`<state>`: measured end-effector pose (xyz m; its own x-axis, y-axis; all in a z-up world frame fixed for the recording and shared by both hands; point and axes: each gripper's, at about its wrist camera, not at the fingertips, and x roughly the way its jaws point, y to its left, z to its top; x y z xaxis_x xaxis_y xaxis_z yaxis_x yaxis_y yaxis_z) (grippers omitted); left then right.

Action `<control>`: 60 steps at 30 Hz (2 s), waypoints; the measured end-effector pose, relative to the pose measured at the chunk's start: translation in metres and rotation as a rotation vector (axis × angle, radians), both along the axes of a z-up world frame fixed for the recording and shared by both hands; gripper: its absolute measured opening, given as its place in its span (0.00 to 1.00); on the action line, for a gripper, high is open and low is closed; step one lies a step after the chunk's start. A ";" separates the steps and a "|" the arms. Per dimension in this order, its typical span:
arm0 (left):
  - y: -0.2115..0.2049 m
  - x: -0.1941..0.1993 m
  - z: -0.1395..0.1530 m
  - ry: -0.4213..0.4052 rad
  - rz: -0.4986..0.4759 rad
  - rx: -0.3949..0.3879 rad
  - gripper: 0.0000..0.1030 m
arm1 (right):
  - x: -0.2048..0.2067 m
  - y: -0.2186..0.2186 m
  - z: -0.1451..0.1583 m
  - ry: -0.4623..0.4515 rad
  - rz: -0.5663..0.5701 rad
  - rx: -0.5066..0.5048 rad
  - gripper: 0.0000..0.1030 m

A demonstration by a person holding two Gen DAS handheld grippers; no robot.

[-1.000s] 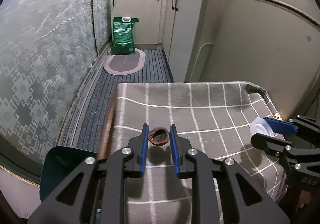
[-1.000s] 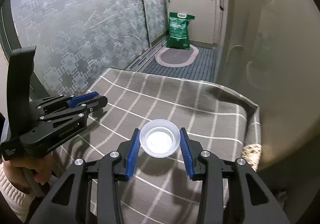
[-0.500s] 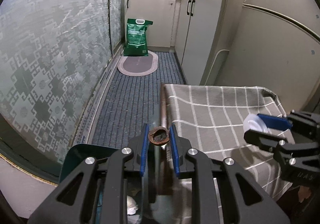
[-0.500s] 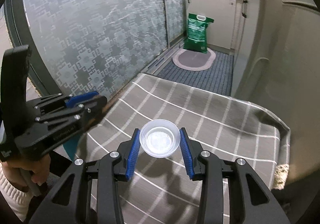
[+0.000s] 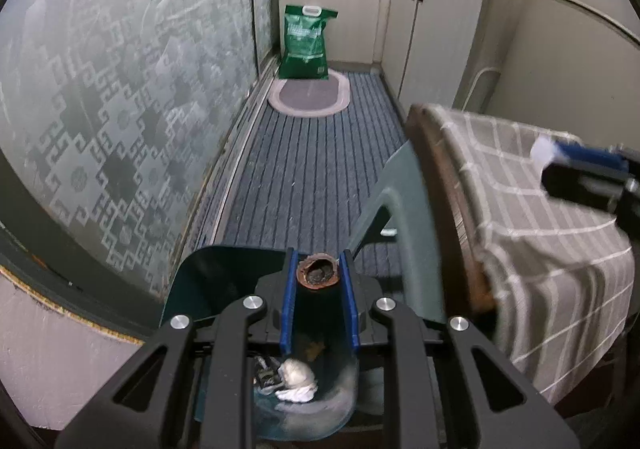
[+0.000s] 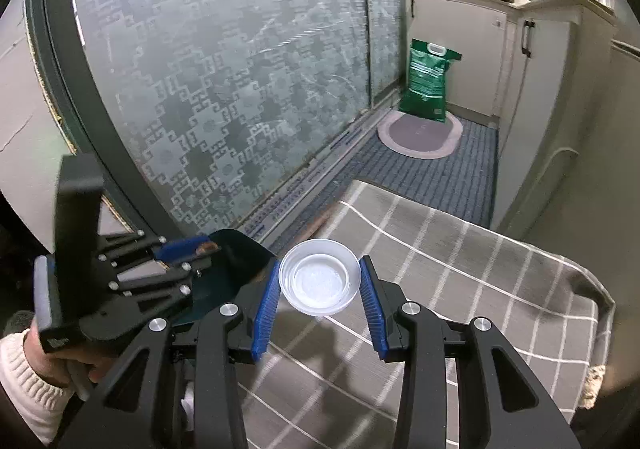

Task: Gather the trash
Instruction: 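Carry the walnut shell and lid to the teal bin and release both inside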

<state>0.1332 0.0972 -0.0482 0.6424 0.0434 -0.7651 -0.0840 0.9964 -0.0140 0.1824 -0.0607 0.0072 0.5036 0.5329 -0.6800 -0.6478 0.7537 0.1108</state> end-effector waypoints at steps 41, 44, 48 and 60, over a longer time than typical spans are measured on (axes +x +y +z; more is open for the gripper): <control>0.096 -0.061 0.030 -0.069 0.080 -0.017 0.22 | -0.015 0.158 -0.063 0.130 0.205 -0.143 0.38; 0.101 -0.067 0.040 -0.091 0.084 -0.020 0.21 | -0.015 0.171 -0.075 0.163 0.218 -0.155 0.38; 0.103 -0.075 0.049 -0.114 0.080 -0.019 0.21 | -0.017 0.185 -0.091 0.189 0.240 -0.184 0.38; 0.114 -0.094 0.070 -0.163 0.082 -0.021 0.21 | -0.017 0.204 -0.116 0.197 0.209 -0.259 0.56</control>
<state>0.0390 0.2112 0.0214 0.7528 0.0853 -0.6526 -0.1596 0.9856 -0.0552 0.1659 0.1428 -0.1083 0.2483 0.4081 -0.8785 -0.7756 0.6271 0.0721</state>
